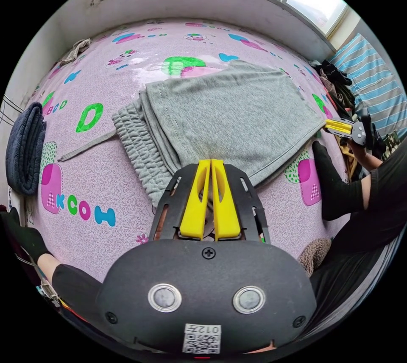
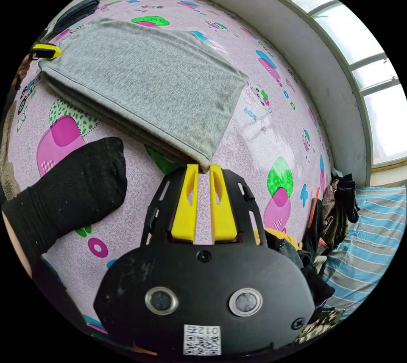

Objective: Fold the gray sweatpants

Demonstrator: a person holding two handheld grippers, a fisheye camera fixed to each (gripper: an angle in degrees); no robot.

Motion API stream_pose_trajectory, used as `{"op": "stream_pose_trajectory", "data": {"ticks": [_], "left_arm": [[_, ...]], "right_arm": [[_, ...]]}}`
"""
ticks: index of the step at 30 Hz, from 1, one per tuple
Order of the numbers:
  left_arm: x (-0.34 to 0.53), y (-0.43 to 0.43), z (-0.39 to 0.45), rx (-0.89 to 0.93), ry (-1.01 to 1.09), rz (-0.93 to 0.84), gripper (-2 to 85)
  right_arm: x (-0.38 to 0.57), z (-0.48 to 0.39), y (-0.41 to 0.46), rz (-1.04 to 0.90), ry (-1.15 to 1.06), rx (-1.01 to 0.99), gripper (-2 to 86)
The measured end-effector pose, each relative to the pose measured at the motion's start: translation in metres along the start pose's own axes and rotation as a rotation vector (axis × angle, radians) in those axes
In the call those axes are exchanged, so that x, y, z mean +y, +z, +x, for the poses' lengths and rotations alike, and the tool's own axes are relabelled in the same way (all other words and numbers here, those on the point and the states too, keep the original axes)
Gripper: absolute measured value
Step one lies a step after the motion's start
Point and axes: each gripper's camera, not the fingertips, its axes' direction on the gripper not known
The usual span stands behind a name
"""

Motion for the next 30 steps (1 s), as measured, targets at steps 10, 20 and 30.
{"op": "stream_pose_trajectory", "data": {"ticks": [10,20,30], "left_arm": [[0.004,0.007,-0.017,0.085,0.004,-0.008,-0.2],[-0.001,-0.056,-0.014,-0.030,-0.045,0.154,-0.1],[-0.088,0.004,-0.001,-0.064,-0.267,0.201,0.0]], "right_arm": [[0.056,0.065,0.041,0.012,0.252,-0.368,0.0],[-0.004,0.105,-0.042,0.055,0.066,-0.278,6.2],[-0.181,-0.005,-0.020,0.120,-0.029,-0.475,4.7]]}}
